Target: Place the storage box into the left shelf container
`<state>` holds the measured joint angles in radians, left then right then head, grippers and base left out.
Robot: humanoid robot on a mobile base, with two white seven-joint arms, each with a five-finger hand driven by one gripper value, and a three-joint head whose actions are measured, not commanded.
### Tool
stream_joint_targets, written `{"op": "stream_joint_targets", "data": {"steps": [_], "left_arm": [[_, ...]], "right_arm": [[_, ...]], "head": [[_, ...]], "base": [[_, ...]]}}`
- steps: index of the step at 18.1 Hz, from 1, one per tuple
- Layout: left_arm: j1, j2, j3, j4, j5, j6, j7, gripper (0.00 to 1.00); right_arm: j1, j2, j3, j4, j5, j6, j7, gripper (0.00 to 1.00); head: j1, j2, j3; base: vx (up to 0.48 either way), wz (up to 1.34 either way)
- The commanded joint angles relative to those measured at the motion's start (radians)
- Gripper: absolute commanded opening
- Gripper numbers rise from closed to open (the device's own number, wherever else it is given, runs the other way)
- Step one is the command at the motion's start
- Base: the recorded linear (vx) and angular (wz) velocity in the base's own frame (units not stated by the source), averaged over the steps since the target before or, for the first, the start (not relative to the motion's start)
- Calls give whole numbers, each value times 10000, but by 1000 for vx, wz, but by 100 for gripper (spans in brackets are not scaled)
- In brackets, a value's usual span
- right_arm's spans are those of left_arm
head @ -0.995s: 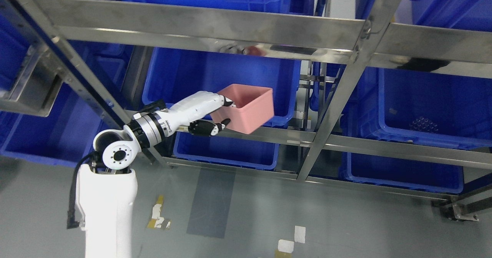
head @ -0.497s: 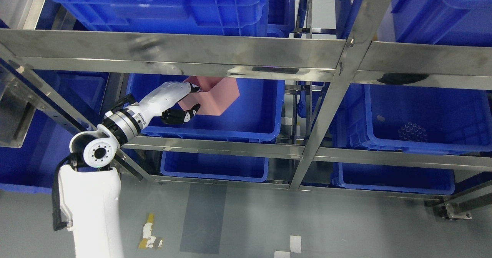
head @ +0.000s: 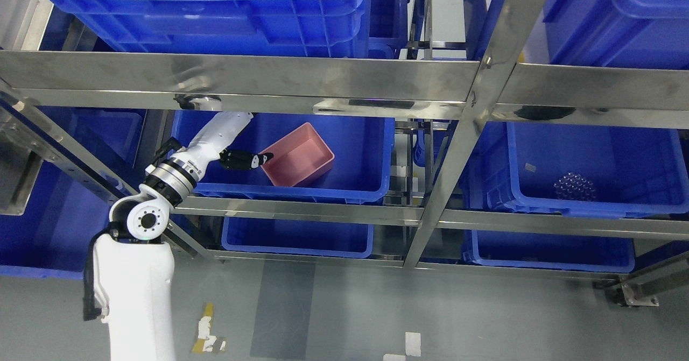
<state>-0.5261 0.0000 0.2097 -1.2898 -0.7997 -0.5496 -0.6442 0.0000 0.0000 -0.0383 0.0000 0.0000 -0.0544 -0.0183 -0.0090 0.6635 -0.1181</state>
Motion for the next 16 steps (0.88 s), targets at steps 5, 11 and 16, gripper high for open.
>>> {"op": "stream_joint_targets", "data": {"steps": [5,11,16], "left_arm": [[1927,175,-2127,507,6177,756,1129,99],[3266,175,-1623,-844,8086,2194,7019,99],[4017,175,-2111,-2041,8472,2168,6505,99]], "right_arm": [[-184,-174,0,-174,0,-8,-1,99],[-184,-174,0,-174,0,-8,-1,99],[-184,-174,0,-174,0,-8,-1,99]], "head": [[0,0,0],[0,0,0],[0,-2,0]], "base": [[0,0],[0,0],[0,0]]}}
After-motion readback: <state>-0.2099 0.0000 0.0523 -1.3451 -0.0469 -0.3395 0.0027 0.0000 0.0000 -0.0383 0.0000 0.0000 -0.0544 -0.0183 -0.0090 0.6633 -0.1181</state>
